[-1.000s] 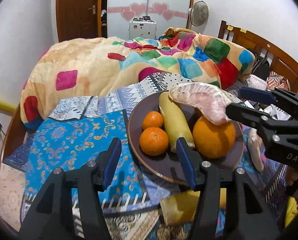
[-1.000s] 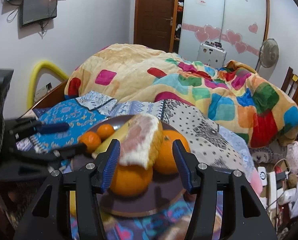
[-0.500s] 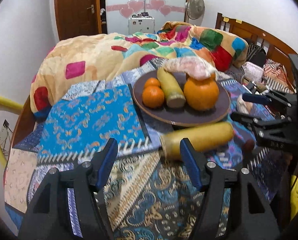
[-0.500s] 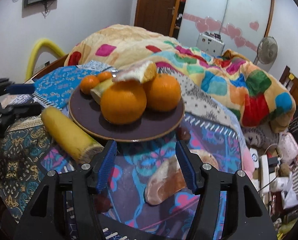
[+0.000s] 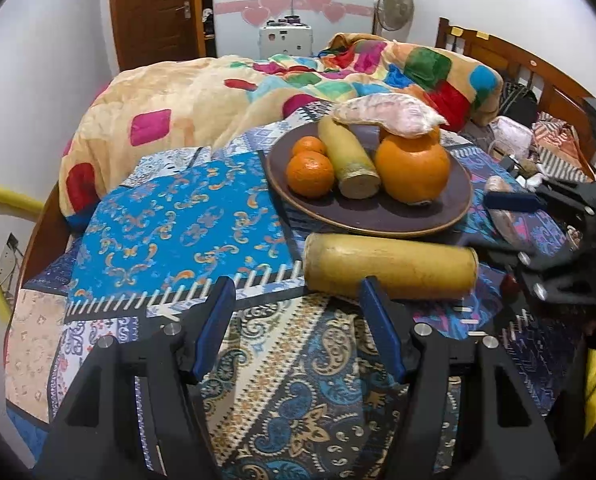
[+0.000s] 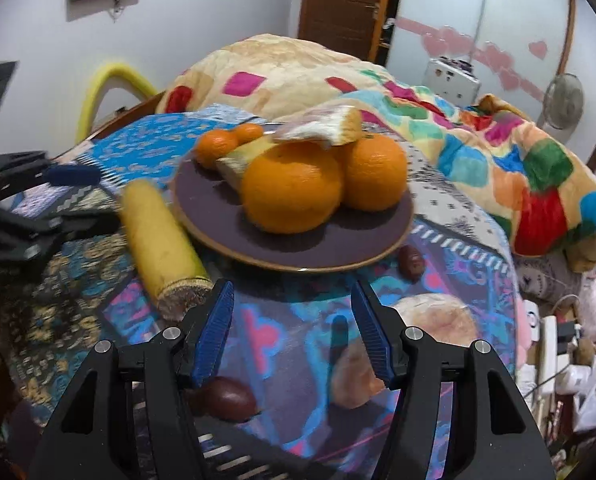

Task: Organize fruits
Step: 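Release the tangerine with the left tool while the right tool sets down the pomelo, then grasp the long pale gourd with the left tool while the right tool grasps a curved pomelo segment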

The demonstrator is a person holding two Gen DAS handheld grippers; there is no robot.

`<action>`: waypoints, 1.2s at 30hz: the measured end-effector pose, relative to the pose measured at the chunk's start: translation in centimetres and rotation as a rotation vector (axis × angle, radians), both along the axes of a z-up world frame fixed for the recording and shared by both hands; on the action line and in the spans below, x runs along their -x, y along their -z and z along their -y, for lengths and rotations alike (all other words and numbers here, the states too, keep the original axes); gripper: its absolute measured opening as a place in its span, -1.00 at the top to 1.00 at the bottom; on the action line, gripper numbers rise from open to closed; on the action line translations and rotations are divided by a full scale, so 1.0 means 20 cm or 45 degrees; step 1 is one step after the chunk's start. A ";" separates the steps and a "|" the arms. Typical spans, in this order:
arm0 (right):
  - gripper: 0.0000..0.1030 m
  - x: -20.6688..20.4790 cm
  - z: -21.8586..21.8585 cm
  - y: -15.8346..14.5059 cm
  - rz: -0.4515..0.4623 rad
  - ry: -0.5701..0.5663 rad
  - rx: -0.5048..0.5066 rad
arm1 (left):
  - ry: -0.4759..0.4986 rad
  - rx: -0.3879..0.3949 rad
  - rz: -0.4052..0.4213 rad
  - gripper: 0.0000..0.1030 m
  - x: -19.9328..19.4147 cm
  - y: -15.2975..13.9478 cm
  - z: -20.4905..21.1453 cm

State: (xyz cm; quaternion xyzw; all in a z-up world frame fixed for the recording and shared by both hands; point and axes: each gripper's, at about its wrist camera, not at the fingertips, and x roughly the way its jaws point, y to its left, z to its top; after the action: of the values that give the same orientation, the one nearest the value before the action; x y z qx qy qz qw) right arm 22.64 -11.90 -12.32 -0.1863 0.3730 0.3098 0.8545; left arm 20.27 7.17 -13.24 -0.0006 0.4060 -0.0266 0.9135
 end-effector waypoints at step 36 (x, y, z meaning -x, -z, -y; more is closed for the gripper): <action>-0.41 -0.15 0.42 0.02 -0.128 0.260 -0.201 | 0.024 -0.137 -0.013 -0.46 -0.02 0.03 0.26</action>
State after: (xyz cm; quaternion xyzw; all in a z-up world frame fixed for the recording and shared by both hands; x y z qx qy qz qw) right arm 25.72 -20.37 -12.77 -0.0639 0.4068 0.2586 0.8738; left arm 20.70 1.95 -13.92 0.0522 0.4115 -0.0132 0.9098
